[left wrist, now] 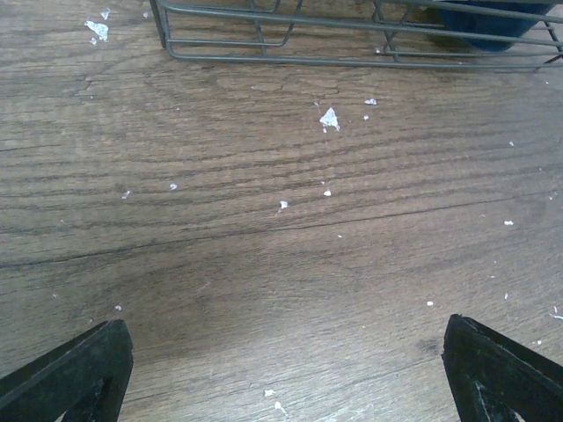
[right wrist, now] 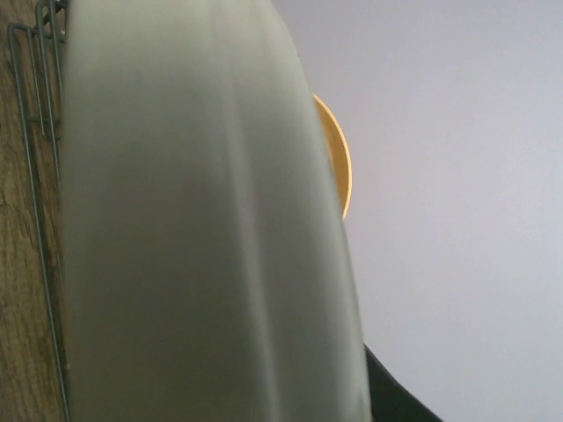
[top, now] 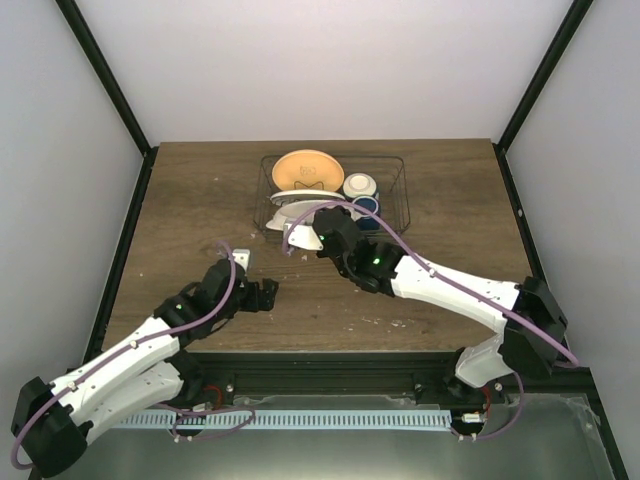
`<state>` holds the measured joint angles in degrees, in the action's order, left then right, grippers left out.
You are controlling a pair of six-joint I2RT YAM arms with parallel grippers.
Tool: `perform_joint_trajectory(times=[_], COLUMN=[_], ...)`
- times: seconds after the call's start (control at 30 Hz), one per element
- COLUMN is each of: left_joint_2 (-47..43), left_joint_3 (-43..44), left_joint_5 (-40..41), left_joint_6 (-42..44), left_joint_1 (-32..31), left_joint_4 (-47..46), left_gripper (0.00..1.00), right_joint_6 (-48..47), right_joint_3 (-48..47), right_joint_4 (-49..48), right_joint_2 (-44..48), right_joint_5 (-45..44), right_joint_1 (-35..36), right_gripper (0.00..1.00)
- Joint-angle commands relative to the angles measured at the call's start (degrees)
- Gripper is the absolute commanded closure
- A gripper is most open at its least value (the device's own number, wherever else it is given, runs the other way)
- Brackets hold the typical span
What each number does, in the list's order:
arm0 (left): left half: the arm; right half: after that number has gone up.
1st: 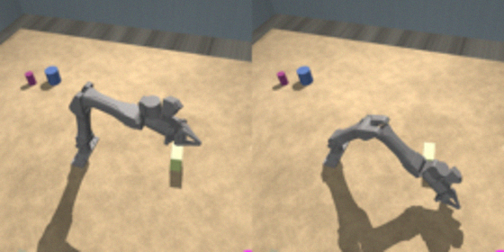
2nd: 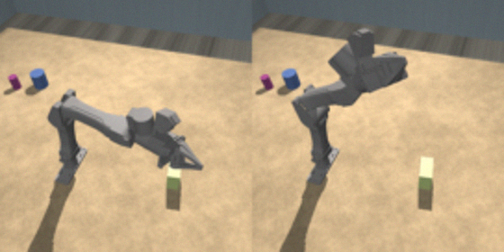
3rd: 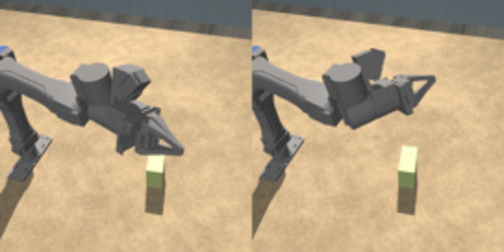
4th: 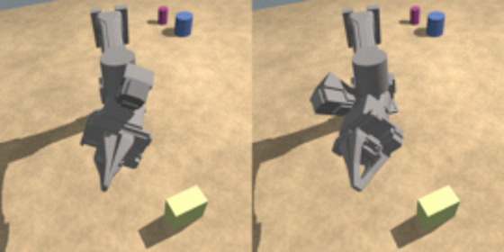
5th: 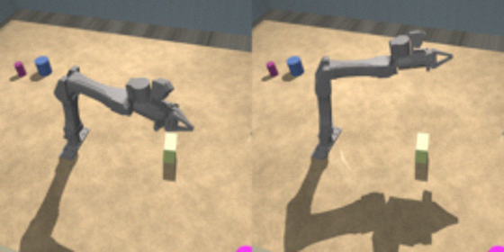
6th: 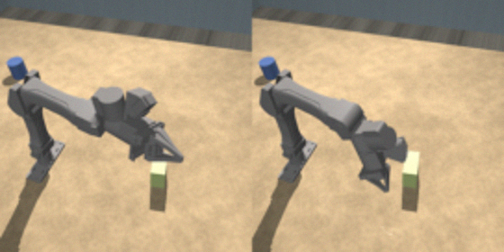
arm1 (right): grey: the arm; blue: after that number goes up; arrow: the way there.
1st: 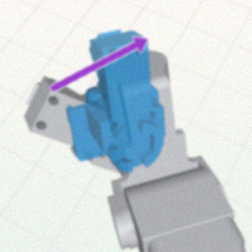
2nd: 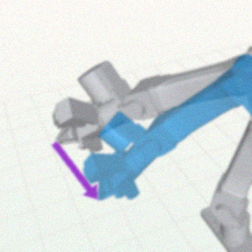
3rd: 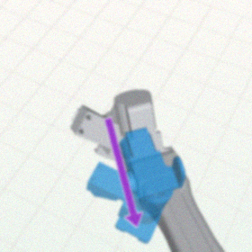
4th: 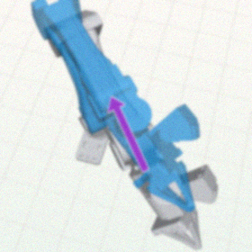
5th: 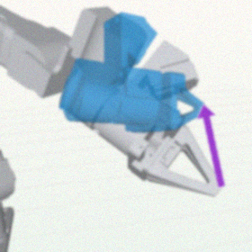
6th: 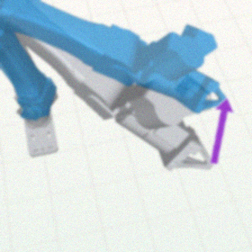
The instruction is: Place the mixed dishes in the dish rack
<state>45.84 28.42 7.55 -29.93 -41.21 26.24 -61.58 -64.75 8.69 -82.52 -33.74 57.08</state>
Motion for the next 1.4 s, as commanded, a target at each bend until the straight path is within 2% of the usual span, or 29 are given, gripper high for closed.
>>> perform_joint_trajectory(times=[0.0, 0.2, 0.97, 1.37], left_joint_2=[-0.99, -1.82, 1.21, 1.79], left_joint_3=[-0.66, -1.13, -0.80, -0.94], left_joint_5=[0.75, 0.73, -0.04, -0.81], left_joint_6=[-0.21, -0.28, 0.86, 1.54], left_joint_1=[0.43, 0.67, 1.51, 2.05], left_joint_4=[-0.67, -0.49, -2.33, -3.25], left_gripper=[0.02, 0.02, 0.02, 0.02], right_joint_6=[-1.05, 3.60, 6.01, 10.41], right_joint_3=[-2.23, -5.90, -5.42, -16.07], right_joint_4=[-10.64, -6.63, -9.85, 4.90], right_joint_2=[-0.97, -5.02, -10.95, -16.76], right_joint_5=[-1.76, 1.42, 4.64, 10.52], right_joint_1=[0.06, -1.27, -5.74, -8.34], right_gripper=[0.99, 0.99, 0.99, 0.99])
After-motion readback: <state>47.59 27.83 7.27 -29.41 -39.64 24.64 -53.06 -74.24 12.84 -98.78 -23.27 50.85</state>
